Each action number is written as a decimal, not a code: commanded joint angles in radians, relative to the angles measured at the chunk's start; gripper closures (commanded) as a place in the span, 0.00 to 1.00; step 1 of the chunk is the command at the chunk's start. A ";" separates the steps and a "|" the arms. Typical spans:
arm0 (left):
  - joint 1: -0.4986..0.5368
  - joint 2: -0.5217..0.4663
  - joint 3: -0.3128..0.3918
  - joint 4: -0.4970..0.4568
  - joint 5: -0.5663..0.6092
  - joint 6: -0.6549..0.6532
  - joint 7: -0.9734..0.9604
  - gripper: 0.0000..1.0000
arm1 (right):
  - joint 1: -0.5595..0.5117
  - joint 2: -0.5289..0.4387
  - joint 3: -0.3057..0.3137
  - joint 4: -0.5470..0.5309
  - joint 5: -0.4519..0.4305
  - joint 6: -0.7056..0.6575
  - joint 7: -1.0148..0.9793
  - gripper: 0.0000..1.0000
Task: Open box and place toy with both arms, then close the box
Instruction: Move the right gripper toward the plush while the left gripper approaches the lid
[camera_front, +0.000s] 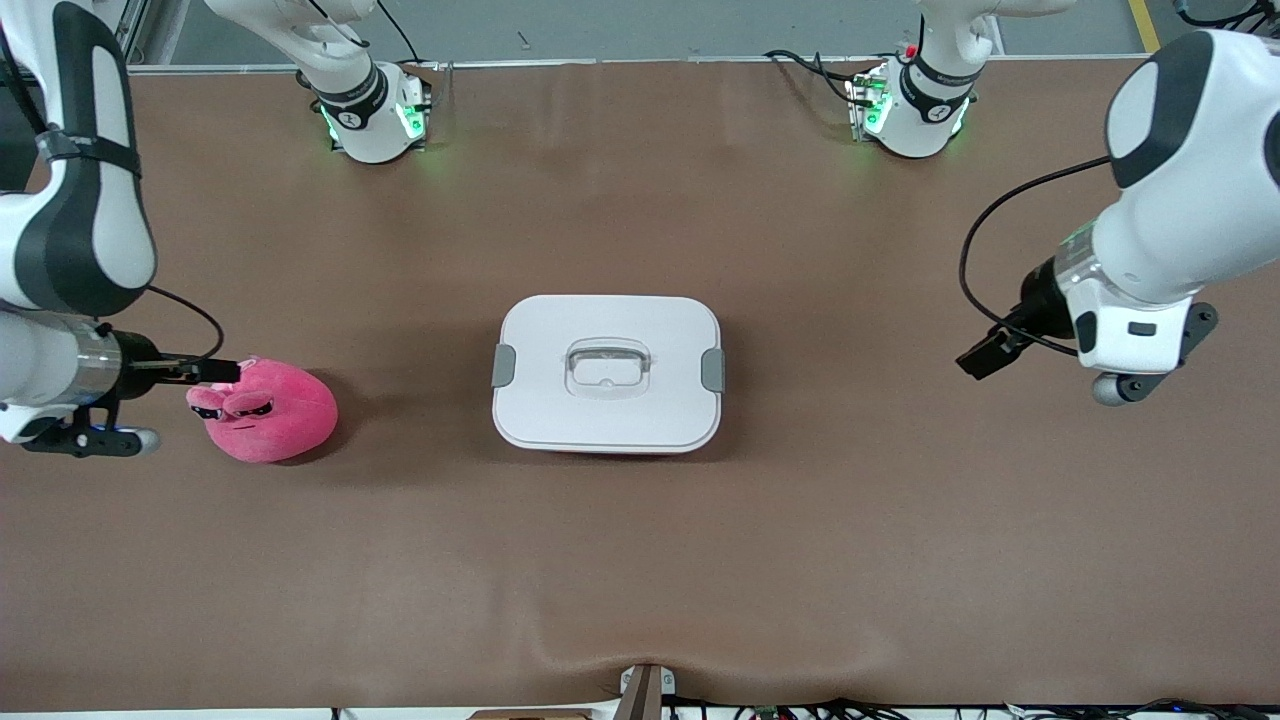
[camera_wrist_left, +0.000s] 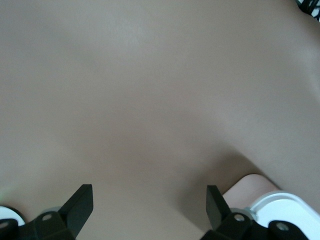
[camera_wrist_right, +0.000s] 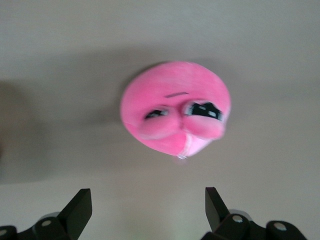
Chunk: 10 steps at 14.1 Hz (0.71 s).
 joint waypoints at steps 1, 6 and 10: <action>-0.049 0.031 0.003 0.024 -0.008 0.030 -0.126 0.00 | -0.050 0.011 0.009 -0.010 0.019 -0.018 -0.010 0.00; -0.143 0.066 0.003 0.024 -0.011 0.111 -0.356 0.00 | -0.051 -0.020 0.011 -0.127 0.012 0.121 -0.211 0.00; -0.207 0.096 0.005 0.026 -0.009 0.168 -0.505 0.00 | -0.022 -0.126 0.011 -0.299 -0.014 0.310 -0.405 0.00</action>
